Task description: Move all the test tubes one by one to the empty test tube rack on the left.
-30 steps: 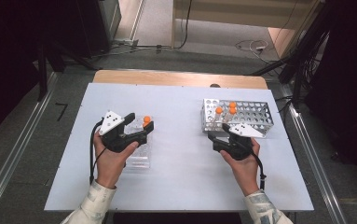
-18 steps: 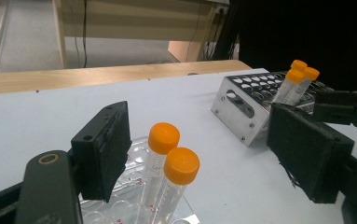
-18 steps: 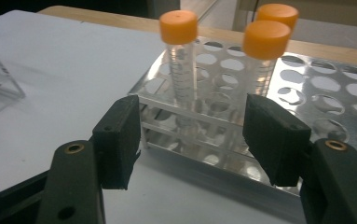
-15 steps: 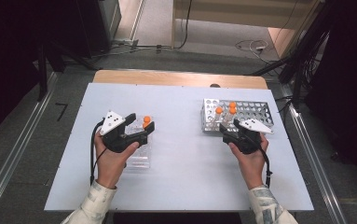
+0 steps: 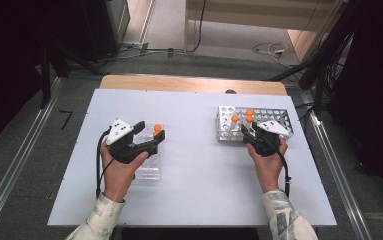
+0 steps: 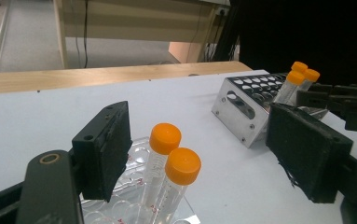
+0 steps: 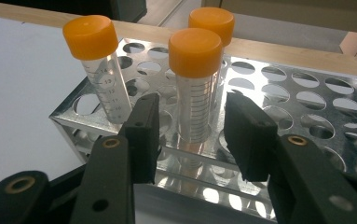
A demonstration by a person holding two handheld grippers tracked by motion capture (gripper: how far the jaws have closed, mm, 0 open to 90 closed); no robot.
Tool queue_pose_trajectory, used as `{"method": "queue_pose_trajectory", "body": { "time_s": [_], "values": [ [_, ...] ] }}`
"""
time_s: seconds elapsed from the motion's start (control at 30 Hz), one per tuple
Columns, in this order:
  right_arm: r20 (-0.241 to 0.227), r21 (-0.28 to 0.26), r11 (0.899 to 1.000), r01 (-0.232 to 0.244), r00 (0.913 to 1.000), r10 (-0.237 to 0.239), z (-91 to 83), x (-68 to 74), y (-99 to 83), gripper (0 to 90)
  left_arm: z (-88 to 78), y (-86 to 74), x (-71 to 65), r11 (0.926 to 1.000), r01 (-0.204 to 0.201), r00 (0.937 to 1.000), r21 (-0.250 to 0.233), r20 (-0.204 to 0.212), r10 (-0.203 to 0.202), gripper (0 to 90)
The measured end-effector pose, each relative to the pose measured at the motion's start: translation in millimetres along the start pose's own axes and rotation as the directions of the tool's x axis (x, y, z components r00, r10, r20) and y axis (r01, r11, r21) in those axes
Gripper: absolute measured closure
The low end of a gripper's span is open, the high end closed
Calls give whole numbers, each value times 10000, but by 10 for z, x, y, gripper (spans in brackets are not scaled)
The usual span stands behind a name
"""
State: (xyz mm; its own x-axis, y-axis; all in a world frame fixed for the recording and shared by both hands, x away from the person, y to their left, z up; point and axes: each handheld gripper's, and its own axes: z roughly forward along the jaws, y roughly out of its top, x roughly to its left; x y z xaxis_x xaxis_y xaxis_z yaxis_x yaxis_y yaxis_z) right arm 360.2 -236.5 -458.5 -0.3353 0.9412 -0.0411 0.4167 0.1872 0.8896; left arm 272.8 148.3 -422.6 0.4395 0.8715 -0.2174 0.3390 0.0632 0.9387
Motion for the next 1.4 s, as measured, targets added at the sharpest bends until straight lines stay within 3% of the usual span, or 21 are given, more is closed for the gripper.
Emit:
{"method": "queue_pose_trajectory", "body": {
  "time_s": [0.4,0.63,1.13,1.4],
  "values": [
    [147,133,9999,44,9999,-46,89,-8,25,713,3,-6,0,10000,4,10000,43,21,-4,228],
    [136,-9,10000,-5,9999,5,53,-15,49,716,2,-6,4,10000,26,10000,29,-10,-26,228],
    [16,-891,9960,21,10000,-20,-257,-47,316,719,-11,1,-1,10000,51,10000,28,-47,-50,228],
    [-302,-1261,9920,-37,9995,-1,-477,-52,369,719,-17,4,-8,10000,63,10000,61,-44,-62,228]
  ]
}}
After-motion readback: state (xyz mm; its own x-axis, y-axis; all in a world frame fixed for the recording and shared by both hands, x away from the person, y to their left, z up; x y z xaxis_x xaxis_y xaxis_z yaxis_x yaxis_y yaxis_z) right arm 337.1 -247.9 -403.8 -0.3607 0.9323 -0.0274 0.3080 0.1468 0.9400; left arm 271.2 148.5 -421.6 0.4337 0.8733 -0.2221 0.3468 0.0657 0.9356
